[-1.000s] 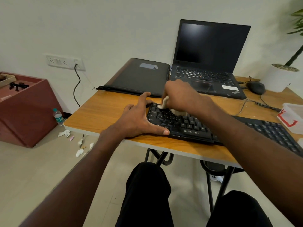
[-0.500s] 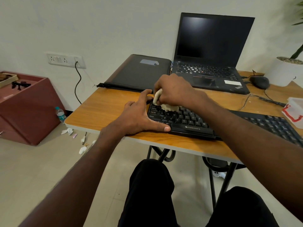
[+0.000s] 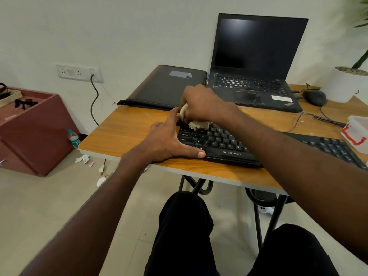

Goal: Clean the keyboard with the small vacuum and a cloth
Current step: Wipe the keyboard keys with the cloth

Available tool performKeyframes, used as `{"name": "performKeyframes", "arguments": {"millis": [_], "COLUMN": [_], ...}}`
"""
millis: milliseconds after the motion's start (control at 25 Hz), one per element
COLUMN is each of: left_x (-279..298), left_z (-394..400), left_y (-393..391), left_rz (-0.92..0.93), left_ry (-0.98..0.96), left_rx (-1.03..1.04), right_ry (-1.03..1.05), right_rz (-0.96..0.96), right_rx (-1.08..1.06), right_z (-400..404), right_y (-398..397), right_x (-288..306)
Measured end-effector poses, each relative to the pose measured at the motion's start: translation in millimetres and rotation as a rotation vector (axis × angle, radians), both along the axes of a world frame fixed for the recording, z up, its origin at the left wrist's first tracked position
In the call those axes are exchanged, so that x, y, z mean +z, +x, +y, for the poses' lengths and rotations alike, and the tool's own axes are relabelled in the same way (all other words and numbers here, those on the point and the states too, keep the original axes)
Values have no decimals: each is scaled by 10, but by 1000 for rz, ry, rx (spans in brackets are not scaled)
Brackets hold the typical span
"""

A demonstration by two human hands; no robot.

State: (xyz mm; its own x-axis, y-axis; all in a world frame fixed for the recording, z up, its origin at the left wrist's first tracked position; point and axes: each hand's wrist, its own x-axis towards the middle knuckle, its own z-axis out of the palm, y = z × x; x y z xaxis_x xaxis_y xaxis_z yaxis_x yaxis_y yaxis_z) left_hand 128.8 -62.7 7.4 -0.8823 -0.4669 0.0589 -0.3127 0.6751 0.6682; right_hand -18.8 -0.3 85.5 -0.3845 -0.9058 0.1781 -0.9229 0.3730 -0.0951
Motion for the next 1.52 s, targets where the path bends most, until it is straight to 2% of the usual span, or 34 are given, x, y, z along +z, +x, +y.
{"name": "performKeyframes", "arguments": {"millis": [120,240,360,520,600,760,920,1040,1120,1200,1360,1520], "left_x": [-5,-47,-41,-39,-32,-25,-48,-58,-47,-41,-50,-27], "left_z": [-21,-33,-55,-50,-44,-42,-71,-70,-60,-52,-59,-32], "left_y": [2,-5,-16,-15,-1,1,-17,-13,-21,-20,-18,-15], "left_rz": [4,23,7,-2,-6,-15,-16,-7,-6,-9,-16,-24], "left_ry": [13,25,29,35,21,5,8,-5,-14,-20,-18,-26], "left_rx": [6,-1,11,16,19,2,21,14,3,2,8,11], "right_ry": [37,106,41,43,34,0,-74,-7,44,-11,-12,-15], "right_rz": [-6,-101,-61,-172,-92,-202,130,83,33,50,9,27], "right_rx": [15,48,5,-88,-152,-61,-80,62,38,4,78,-19], "right_z": [-22,2,-9,15,64,283,299,338,405,455,506,379], "right_y": [31,-50,-100,-183,-244,-271,-178,-140,-228,-255,-169,-240], "right_x": [1,6,-11,-30,-41,-62,-85,-146,-116,-95,-214,-133]}}
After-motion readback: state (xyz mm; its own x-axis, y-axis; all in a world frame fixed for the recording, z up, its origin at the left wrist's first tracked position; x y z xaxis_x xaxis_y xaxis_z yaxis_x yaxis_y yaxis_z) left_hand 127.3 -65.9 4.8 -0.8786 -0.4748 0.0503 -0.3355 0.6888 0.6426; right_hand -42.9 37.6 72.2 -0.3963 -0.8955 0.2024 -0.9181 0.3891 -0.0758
